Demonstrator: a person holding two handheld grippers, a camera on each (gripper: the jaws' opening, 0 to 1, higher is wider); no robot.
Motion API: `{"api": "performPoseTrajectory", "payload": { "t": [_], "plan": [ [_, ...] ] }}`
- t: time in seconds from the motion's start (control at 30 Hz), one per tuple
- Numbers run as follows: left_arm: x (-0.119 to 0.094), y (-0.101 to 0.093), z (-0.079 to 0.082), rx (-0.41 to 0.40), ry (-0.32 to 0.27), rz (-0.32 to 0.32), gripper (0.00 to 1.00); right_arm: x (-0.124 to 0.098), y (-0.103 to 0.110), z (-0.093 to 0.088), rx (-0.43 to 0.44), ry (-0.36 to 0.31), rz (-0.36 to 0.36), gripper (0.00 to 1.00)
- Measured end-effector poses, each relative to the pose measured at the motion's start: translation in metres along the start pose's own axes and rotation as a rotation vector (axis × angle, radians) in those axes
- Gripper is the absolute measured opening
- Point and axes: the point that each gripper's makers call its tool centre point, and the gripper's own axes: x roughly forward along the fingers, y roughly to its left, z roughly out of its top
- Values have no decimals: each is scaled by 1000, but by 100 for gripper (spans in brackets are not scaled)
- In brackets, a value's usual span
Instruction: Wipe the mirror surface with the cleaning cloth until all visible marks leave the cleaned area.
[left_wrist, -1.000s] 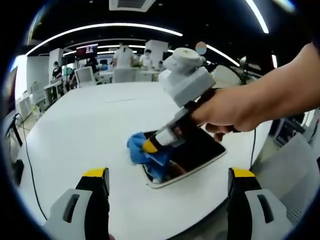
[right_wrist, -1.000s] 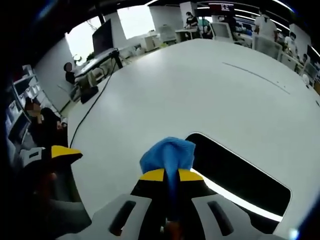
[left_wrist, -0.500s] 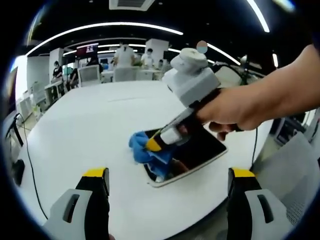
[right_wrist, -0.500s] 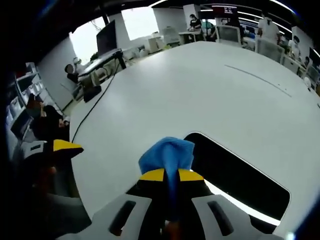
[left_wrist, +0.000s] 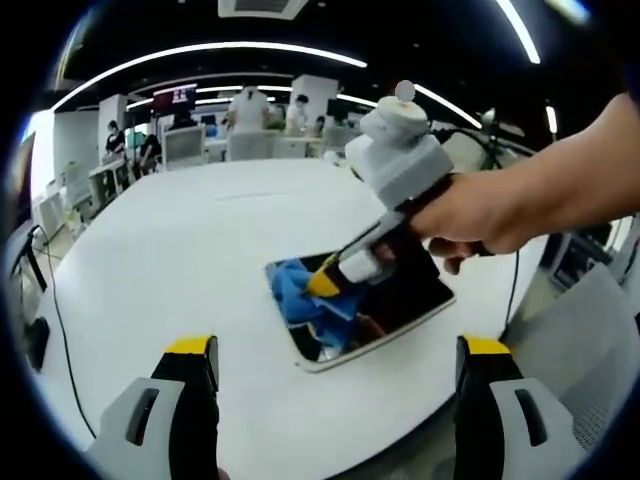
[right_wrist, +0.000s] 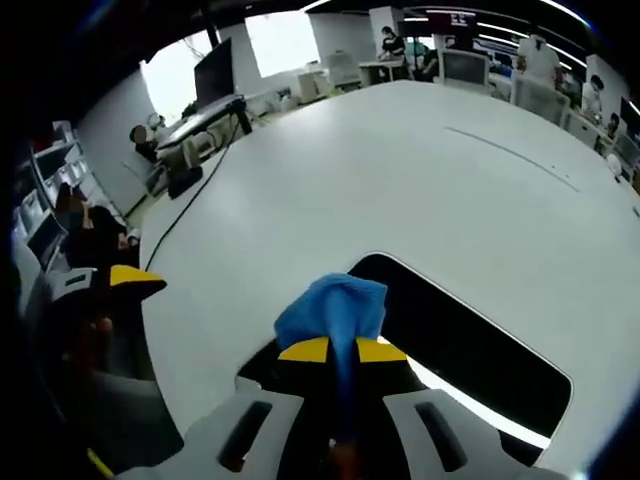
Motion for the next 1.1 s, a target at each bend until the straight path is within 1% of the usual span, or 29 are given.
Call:
{"api": "performPoseTrajectory", "payload": {
  "t": [0.3,0.43,0.5,0.57,0.67,0.8,0.9,0.97,1.0,1.1],
  "plan": [
    [0,1,1,25,-5,1,99,-12,-14,-11,14,4,-11,2],
    [-2,6,2,-8,-12,21,99,-17,-20,-16,17,4,-16,2],
    [-3,6,3,12,-13,26,99,-20,-24,-19,25,0,-16,2],
    [-2,2,3,34,-8,12,99,-22,-25,-21,32,0,-16,2],
    [-2,1,3,51,-5,10,99,-25,-28,-24,8,5,-22,2],
    [-4,6,4,20,-18,24,99,-31,-33,-30,0,9,-23,2],
    [-4,5,4,30,-18,25,99,-37,-41,-35,-127,33,-55,2],
    [-4,6,4,27,-15,28,99,-39,-41,-37,-110,30,-51,2],
    [-4,7,3,25,-13,31,99,-40,-46,-39,-97,26,-48,2],
    [-4,9,4,25,-17,43,99,-43,-49,-41,-89,21,-44,2]
  ]
}}
